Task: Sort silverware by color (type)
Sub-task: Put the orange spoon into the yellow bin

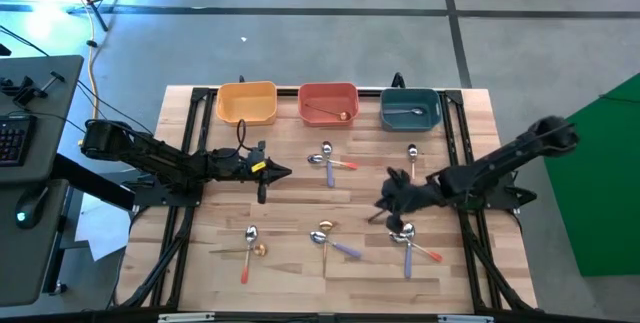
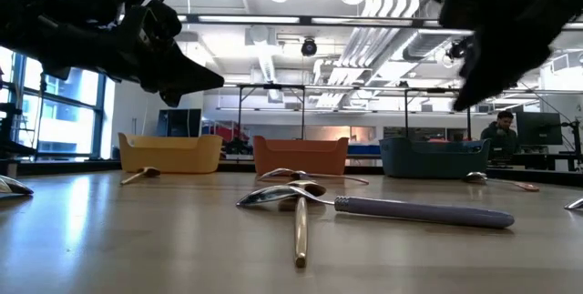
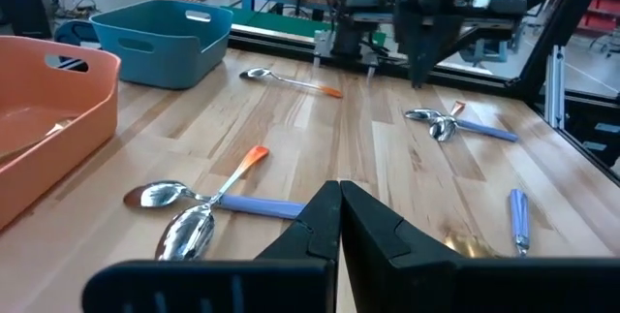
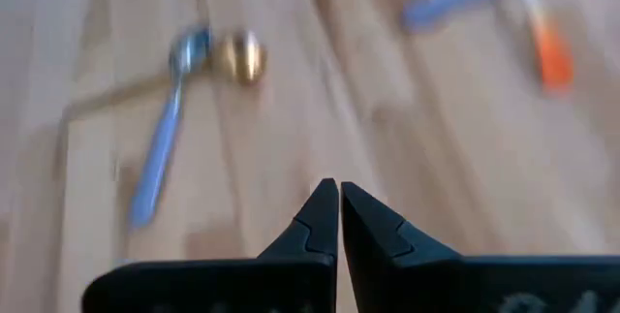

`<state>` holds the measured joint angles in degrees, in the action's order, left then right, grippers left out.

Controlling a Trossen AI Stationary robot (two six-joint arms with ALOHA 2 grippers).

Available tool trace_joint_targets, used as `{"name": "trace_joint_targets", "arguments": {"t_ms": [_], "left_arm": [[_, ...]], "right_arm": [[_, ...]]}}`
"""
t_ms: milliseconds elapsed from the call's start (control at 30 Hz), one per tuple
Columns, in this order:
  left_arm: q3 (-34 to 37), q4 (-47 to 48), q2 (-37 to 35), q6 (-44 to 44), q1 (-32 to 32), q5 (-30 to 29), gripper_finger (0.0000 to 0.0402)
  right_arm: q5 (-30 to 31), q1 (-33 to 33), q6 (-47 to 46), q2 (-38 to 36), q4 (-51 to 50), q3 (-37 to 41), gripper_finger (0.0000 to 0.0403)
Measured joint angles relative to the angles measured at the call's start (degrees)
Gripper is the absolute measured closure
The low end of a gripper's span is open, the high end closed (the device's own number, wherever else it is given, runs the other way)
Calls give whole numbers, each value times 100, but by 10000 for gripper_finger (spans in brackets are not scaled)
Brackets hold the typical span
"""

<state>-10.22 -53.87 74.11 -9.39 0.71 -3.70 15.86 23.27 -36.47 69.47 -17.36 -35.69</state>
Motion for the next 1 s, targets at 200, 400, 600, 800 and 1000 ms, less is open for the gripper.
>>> {"name": "trace_joint_targets", "arguments": {"t_ms": [200,400,600,800,1000], "left_arm": [[-1,-1,0,52,0,0,401],[-4,-2,0,203,44,0,399],[-10,-2,0,255,44,2,399],[-11,-1,0,153,37,7,399],[-11,0,0,151,37,9,399]], "right_arm": [[-308,1114,-1748,240,-1670,-788,401],[-1000,2221,-3878,761,-2418,-1160,362],[-1037,2835,-4616,1625,-3135,-1440,293],[-1040,2808,-4432,2216,-3115,-1483,275],[-1042,2766,-4254,2429,-3008,-1469,290]]}}
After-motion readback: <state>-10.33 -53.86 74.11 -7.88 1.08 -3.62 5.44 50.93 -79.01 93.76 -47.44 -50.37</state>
